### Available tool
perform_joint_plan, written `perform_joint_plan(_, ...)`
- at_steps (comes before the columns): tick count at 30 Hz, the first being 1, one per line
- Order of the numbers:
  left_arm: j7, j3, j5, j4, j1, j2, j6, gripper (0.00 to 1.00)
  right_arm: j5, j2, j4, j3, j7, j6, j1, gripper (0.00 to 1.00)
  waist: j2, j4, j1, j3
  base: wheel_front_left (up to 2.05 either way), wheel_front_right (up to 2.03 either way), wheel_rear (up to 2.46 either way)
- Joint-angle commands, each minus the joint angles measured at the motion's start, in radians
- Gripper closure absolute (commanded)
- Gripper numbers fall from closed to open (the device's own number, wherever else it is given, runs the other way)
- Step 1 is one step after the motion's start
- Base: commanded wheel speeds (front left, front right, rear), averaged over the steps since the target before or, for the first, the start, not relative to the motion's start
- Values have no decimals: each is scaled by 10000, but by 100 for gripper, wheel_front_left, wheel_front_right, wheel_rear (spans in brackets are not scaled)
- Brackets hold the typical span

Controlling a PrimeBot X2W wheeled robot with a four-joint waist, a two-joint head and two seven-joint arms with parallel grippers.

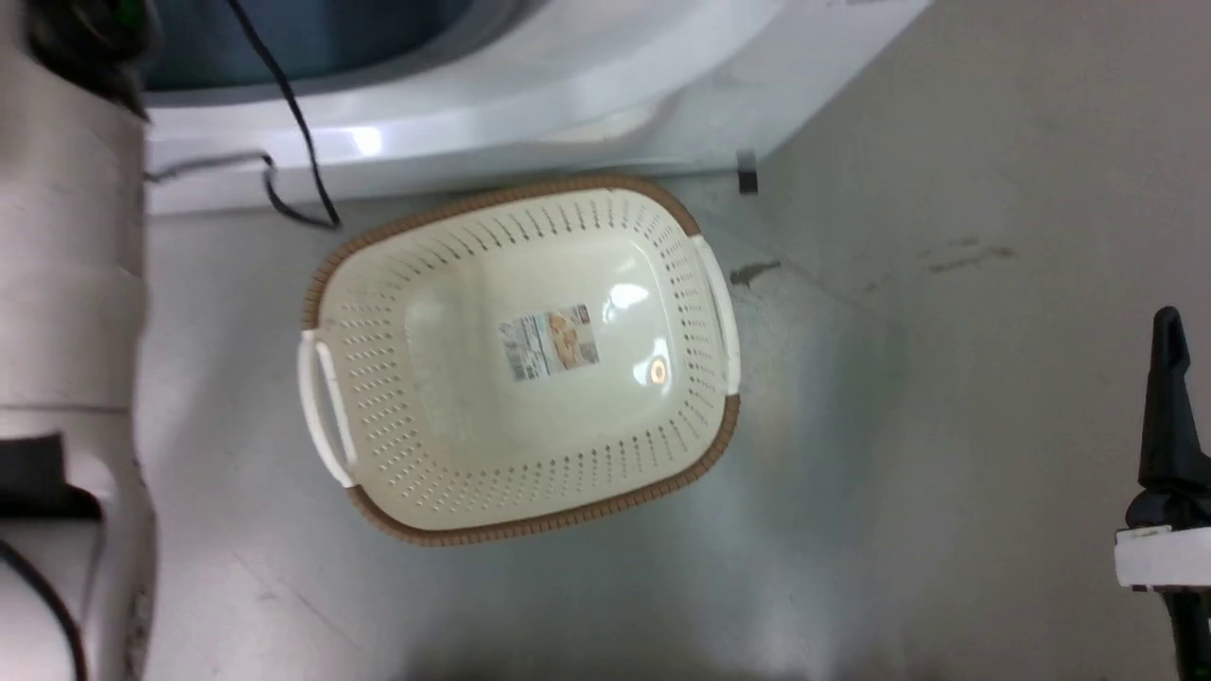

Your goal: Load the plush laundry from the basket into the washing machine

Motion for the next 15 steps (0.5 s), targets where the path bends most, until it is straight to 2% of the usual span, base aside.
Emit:
perform_joint_plan(1, -69, 8, -11, 30, 232, -57, -54, 0, -36, -43, -3, 24, 24, -7, -68, 0, 0, 216, 0, -373, 0, 0, 0)
perform_joint_plan(15, -150, -13, 349, -638, 2942, -1210, -440, 0, -249, 102, 175, 106, 333, -7, 240, 0, 0, 851, 0, -2155, 0, 0, 0)
